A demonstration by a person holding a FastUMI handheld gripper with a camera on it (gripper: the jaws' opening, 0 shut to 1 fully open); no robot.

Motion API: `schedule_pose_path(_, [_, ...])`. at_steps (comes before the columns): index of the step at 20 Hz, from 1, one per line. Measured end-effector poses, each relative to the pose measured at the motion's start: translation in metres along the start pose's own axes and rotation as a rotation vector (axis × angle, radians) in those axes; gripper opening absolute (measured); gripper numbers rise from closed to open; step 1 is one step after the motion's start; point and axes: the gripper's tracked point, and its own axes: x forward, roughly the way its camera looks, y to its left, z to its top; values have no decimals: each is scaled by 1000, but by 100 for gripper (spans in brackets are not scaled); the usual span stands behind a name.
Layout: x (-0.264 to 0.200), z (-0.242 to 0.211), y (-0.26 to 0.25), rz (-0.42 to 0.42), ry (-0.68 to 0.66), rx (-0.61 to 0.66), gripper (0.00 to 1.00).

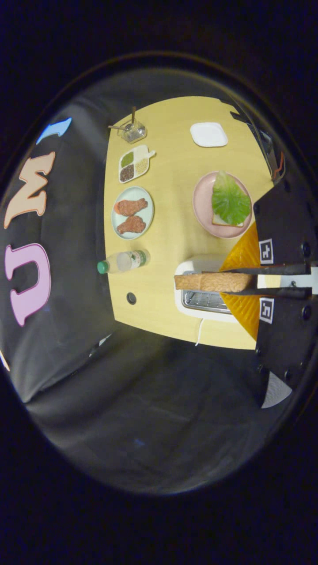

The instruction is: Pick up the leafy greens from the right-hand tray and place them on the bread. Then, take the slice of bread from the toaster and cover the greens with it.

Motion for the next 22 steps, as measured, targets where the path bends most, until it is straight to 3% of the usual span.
schedule_pose_path(5, [-12,1,-53,-27,-3,-3,13])
schedule_pose_path(11, [19,-28,-115,-60,64,-22,14])
schedule_pose_path(15, [55,-56,-144,-44,119,0,14])
schedule_pose_path(20, [94,-75,-144,68,123,88,14])
schedule_pose_path(22, [108,-85,-155,65,138,89,13])
